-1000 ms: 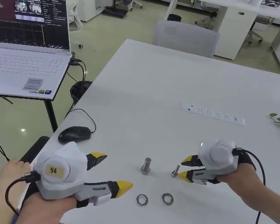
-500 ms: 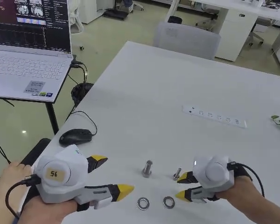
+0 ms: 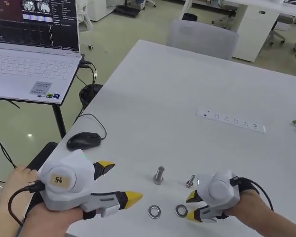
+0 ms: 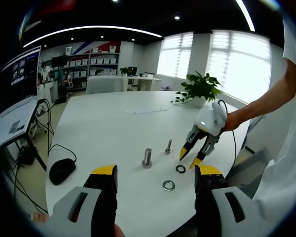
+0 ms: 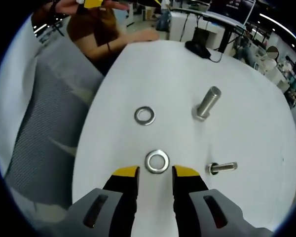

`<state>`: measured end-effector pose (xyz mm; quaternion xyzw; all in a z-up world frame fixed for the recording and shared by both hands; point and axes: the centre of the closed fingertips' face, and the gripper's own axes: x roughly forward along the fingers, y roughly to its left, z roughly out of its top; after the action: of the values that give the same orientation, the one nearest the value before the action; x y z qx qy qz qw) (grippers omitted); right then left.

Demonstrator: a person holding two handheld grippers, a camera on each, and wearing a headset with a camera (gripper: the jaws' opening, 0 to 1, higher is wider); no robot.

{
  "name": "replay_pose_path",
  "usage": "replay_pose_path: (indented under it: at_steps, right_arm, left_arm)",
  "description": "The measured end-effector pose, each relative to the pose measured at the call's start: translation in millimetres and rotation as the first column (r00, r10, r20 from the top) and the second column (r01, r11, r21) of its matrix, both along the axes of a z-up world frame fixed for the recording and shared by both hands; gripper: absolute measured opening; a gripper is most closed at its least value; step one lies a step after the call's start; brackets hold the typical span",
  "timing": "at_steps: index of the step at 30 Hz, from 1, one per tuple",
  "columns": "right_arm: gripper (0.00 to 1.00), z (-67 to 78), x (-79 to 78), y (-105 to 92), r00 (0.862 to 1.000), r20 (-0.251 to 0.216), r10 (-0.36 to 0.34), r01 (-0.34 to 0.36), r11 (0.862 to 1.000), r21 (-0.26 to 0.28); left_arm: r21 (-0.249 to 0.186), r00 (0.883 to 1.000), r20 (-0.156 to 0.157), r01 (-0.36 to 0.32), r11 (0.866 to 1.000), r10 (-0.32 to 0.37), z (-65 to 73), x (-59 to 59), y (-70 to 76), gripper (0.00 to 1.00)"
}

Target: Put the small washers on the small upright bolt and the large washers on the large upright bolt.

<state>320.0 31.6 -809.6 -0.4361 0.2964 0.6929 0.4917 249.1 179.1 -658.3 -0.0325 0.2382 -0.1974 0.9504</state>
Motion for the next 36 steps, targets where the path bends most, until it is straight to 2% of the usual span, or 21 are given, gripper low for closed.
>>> replay_pose_path:
  at_steps: [10, 19, 23, 24, 25, 27, 36]
  right_arm:
    - [0.29, -9.0, 2.1, 1.3, 0.999, 0.015, 0.032, -0.032, 0.999, -0.032]
    - [0.31, -13.3, 3.0, 4.6, 0.999, 0.000, 0.055, -0.054, 0.998, -0.043]
    - [0.31, -16.1, 1.6, 4.1, 0.996, 0.003, 0.089, -0.088, 0.994, -0.063]
    - [0.31, -18.3, 0.8, 1.0, 0.993, 0.009, 0.115, -0.114, 0.990, -0.085]
    - [0.31, -16.4, -0.2, 5.4, 0.992, 0.006, 0.126, -0.126, 0.990, -0.061]
    - [0.31, -16.4, 0.6, 4.1, 0.993, 0.005, 0.121, -0.121, 0.990, -0.074]
    - [0.30, -16.3, 1.0, 5.9, 0.988, 0.005, 0.153, -0.152, 0.986, -0.074]
  left_arm:
    - [0.000, 1.000, -0.003, -0.005, 1.000, 0.005, -1.7, -0.3, 1.1, 0.63]
    - [0.000, 1.000, -0.007, -0.002, 1.000, 0.002, -2.6, 0.1, -0.1, 0.63]
    - [-0.001, 1.000, -0.007, -0.004, 1.000, 0.004, -2.8, 0.0, 0.0, 0.63]
    - [-0.001, 1.000, -0.007, -0.004, 1.000, 0.004, -2.8, 0.1, 0.1, 0.63]
    - [-0.002, 1.000, -0.006, -0.005, 1.000, 0.005, -2.6, 0.2, 0.1, 0.63]
    - [-0.002, 1.000, -0.007, -0.007, 1.000, 0.007, -2.7, 0.2, 0.2, 0.63]
    - [-0.007, 1.000, -0.004, -0.006, 1.000, 0.006, -2.6, 2.1, -2.0, 0.63]
